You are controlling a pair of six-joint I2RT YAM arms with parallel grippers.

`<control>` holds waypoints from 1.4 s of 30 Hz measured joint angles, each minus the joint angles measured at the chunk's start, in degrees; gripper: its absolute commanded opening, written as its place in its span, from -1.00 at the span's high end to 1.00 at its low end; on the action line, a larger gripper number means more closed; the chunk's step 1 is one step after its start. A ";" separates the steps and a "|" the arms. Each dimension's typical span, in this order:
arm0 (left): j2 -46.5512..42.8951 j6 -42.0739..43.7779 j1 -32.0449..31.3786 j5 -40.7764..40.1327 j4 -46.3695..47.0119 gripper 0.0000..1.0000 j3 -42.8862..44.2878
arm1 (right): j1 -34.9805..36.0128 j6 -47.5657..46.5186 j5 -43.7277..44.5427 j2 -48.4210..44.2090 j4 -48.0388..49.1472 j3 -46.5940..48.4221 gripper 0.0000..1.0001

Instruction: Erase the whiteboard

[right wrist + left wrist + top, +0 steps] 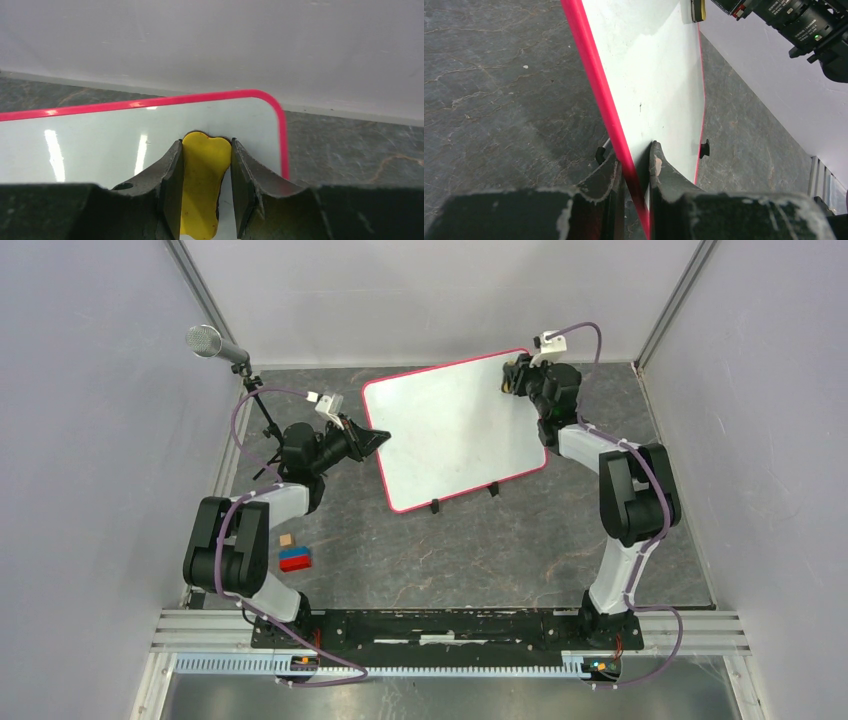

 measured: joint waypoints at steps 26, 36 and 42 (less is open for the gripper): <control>-0.50 0.04 -0.42 -0.59 -0.85 0.95 -0.11 | 2.25 0.90 2.27 -1.57 6.67 -7.43 0.51; -0.55 0.09 -0.52 -0.59 -0.85 0.95 -0.11 | -4.35 4.55 1.16 -1.11 5.35 -8.68 0.50; -0.55 0.11 -0.52 -0.59 -0.85 0.95 -0.11 | -3.78 4.55 1.44 -1.33 6.62 -9.86 0.49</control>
